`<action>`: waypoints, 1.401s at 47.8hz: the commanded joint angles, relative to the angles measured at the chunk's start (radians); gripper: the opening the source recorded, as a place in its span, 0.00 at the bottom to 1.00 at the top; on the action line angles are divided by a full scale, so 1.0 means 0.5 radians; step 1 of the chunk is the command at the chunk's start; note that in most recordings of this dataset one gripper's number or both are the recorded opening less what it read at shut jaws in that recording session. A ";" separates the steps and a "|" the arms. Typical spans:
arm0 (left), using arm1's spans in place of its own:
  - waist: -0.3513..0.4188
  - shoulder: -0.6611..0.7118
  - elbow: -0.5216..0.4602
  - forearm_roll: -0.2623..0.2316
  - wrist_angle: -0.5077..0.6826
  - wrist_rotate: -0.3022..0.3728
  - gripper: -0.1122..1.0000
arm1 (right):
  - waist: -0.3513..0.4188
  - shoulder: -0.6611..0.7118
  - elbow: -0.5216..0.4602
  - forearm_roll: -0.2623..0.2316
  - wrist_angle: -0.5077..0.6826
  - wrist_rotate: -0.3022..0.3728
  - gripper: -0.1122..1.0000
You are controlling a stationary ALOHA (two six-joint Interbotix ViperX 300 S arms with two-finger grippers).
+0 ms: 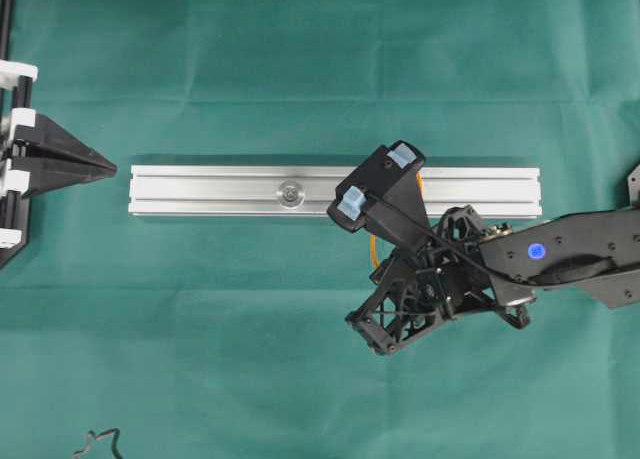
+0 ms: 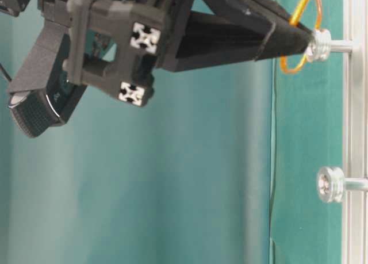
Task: Hook the rubber onto the shaft.
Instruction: 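Rotate the right gripper and pull the ring toward the left-hand knob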
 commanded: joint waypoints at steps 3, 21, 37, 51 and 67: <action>-0.006 0.015 -0.064 0.006 -0.009 0.003 0.10 | 0.000 -0.025 -0.058 0.006 -0.009 0.006 0.16; -0.006 0.015 -0.064 0.006 -0.009 0.003 0.10 | -0.061 0.071 -0.212 0.003 -0.009 0.006 0.16; -0.006 0.015 -0.064 0.006 -0.009 0.000 0.10 | -0.153 0.184 -0.359 -0.015 -0.006 0.006 0.16; -0.006 0.015 -0.064 0.006 -0.009 0.000 0.10 | -0.202 0.227 -0.405 -0.055 -0.015 0.003 0.16; -0.006 0.015 -0.064 0.006 -0.009 0.000 0.10 | -0.261 0.264 -0.433 -0.086 -0.031 -0.009 0.16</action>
